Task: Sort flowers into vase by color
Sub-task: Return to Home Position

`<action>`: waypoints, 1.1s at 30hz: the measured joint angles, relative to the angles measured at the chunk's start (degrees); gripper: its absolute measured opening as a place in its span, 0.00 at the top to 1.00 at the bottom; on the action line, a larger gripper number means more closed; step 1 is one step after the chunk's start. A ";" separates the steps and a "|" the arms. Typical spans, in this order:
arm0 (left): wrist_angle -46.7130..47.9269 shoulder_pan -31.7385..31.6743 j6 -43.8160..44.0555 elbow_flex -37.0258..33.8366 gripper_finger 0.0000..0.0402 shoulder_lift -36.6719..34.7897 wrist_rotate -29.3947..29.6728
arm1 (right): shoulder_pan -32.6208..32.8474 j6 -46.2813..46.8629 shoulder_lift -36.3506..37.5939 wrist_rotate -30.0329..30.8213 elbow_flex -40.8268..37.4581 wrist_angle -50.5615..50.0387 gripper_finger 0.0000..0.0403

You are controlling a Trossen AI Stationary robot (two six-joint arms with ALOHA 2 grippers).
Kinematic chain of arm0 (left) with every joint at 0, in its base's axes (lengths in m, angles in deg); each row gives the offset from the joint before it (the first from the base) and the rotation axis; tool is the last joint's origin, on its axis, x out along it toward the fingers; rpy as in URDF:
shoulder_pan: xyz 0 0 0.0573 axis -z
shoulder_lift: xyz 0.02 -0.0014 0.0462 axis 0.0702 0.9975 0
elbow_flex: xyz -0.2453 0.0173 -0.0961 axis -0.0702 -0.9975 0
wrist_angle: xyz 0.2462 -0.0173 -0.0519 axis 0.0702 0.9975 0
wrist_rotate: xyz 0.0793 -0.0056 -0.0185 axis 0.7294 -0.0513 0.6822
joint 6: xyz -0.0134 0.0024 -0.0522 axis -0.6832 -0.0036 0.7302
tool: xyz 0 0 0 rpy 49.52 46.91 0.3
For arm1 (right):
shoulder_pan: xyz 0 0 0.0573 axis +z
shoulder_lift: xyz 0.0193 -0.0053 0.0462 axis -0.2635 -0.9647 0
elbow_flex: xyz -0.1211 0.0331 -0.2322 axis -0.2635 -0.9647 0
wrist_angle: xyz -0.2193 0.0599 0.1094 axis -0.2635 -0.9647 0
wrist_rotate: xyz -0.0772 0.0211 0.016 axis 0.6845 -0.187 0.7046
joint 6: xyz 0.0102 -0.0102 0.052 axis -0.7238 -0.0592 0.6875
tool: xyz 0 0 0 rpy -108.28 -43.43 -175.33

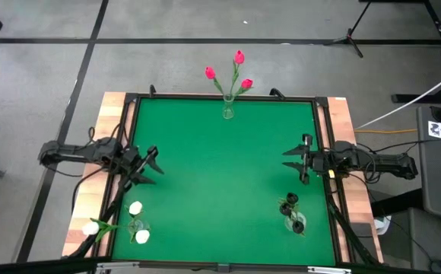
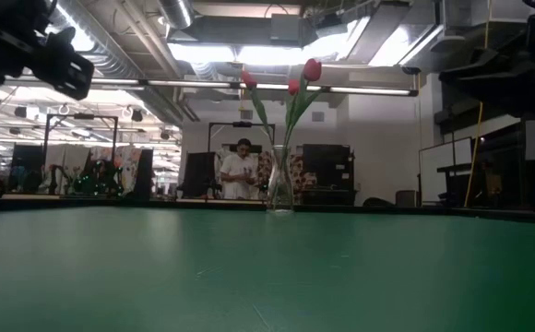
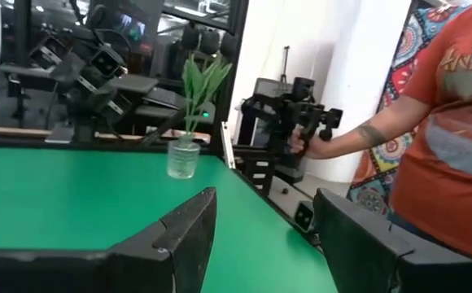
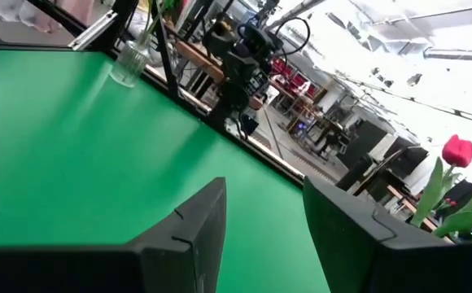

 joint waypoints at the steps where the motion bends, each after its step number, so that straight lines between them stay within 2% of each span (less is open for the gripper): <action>1: 0.15 -0.97 -0.14 0.00 0.49 0.00 -0.82 | 0.00 0.00 0.02 0.00 0.00 0.00 0.59; 9: 1.27 -6.78 -0.02 0.00 0.49 0.00 -3.01 | 0.00 0.69 -2.56 -0.09 -0.04 -0.04 0.59; 15: 1.25 -7.99 -0.50 0.00 0.49 0.00 -3.00 | 0.00 2.66 -7.03 -0.61 -0.04 0.00 0.59; 20: 1.20 -7.98 0.57 0.00 0.49 0.00 -2.98 | 0.00 10.66 -9.68 -1.38 -0.05 0.11 0.59; 27: 1.20 -7.96 0.61 0.00 0.49 0.02 -2.25 | 0.00 16.28 -11.50 -1.45 -0.07 0.15 0.59; 30: 1.14 -7.96 2.00 0.00 0.49 0.02 -2.20 | 0.00 17.05 -11.52 -3.71 -0.09 1.11 0.59; 33: 1.14 -7.96 4.72 0.00 0.49 0.02 -1.67 | -0.02 15.75 -11.03 -8.48 -0.09 7.69 0.59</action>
